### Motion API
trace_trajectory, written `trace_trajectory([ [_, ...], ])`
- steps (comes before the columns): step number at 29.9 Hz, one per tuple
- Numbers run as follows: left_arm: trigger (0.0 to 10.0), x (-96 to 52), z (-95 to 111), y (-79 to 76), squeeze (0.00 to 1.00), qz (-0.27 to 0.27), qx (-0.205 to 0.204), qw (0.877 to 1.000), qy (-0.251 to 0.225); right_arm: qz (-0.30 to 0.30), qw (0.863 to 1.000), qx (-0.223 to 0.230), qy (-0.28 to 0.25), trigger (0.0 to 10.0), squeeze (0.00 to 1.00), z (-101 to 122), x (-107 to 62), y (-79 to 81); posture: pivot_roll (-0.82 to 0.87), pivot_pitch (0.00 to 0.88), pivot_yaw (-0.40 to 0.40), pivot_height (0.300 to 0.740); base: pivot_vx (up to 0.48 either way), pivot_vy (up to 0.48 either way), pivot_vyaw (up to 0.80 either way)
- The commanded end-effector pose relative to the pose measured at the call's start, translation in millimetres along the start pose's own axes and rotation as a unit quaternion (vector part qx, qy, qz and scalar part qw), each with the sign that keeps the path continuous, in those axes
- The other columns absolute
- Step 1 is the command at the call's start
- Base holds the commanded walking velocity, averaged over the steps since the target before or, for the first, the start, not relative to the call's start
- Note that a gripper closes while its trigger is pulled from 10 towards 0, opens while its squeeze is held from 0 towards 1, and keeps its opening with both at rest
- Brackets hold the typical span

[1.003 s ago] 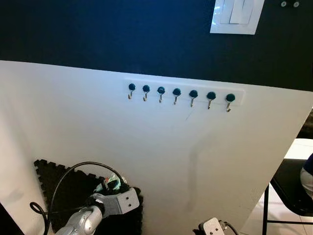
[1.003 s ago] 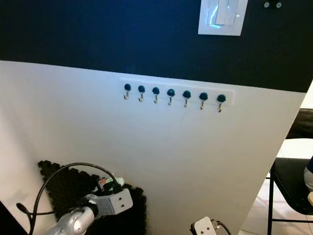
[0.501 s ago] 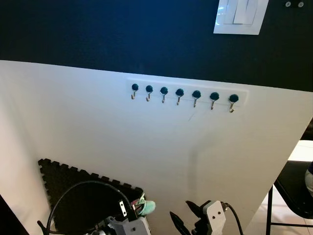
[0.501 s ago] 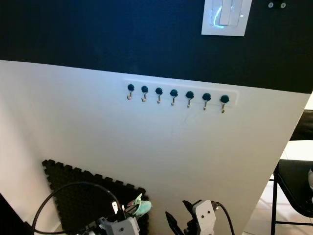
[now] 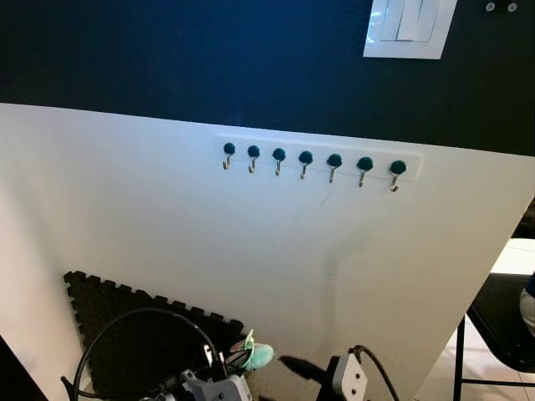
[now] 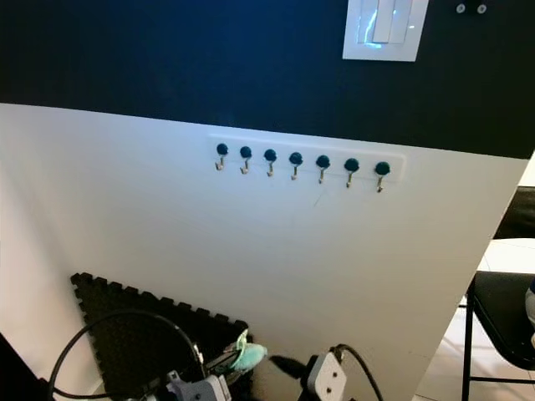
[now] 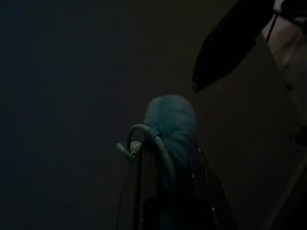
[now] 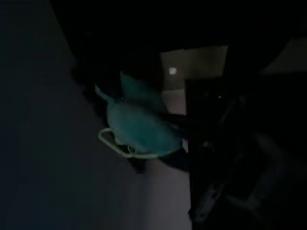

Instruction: Hang keys on a hook

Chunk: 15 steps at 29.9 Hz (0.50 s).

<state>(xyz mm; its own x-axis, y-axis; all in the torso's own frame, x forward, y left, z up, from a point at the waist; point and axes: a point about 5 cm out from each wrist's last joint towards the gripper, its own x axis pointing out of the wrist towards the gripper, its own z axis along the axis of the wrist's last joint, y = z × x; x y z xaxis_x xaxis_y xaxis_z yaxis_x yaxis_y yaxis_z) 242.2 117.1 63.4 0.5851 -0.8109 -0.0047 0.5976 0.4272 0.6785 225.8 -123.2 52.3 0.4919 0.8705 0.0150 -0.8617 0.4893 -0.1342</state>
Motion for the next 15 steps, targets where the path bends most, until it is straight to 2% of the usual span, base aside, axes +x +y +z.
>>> trace_trajectory([
  [1, 10.0, 0.1, 2.0, 3.1, 0.11, 0.002, -0.012, 1.0, -0.017, 0.011, 1.0, -0.018, 0.015, 10.0, 0.0, -3.1, -4.4, -1.2, 0.06, 0.03, 0.008, 0.74, 0.0, 0.0, 0.0],
  [4, 10.0, -0.2, 2.5, 3.3, 0.11, -0.002, -0.016, 1.0, -0.019, 0.007, 1.0, -0.021, 0.018, 10.0, 0.0, -3.6, -6.0, -3.3, 0.06, 0.03, 0.008, 0.74, 0.0, 0.0, 0.0],
  [8, 10.0, -2.8, 5.8, -0.6, 0.09, -0.038, -0.037, 0.998, -0.032, -0.002, 0.997, -0.074, 0.029, 10.0, 0.0, 0.3, -12.1, -14.9, 0.06, 0.031, 0.009, 0.74, 0.0, 0.0, 0.0],
  [12, 10.0, -3.3, 9.1, -2.8, 0.08, -0.059, -0.056, 0.996, -0.041, -0.006, 0.997, -0.075, 0.03, 10.0, 0.0, 1.7, -14.2, -18.5, 0.06, 0.033, 0.01, 0.74, 0.0, 0.0, 0.0],
  [15, 10.0, -0.6, 14.7, -6.3, 0.08, -0.102, -0.087, 0.99, -0.049, -0.017, 0.997, -0.07, 0.028, 10.0, 0.0, 2.7, -15.6, -23.8, 0.06, 0.034, 0.01, 0.74, 0.0, 0.0, 0.0],
])
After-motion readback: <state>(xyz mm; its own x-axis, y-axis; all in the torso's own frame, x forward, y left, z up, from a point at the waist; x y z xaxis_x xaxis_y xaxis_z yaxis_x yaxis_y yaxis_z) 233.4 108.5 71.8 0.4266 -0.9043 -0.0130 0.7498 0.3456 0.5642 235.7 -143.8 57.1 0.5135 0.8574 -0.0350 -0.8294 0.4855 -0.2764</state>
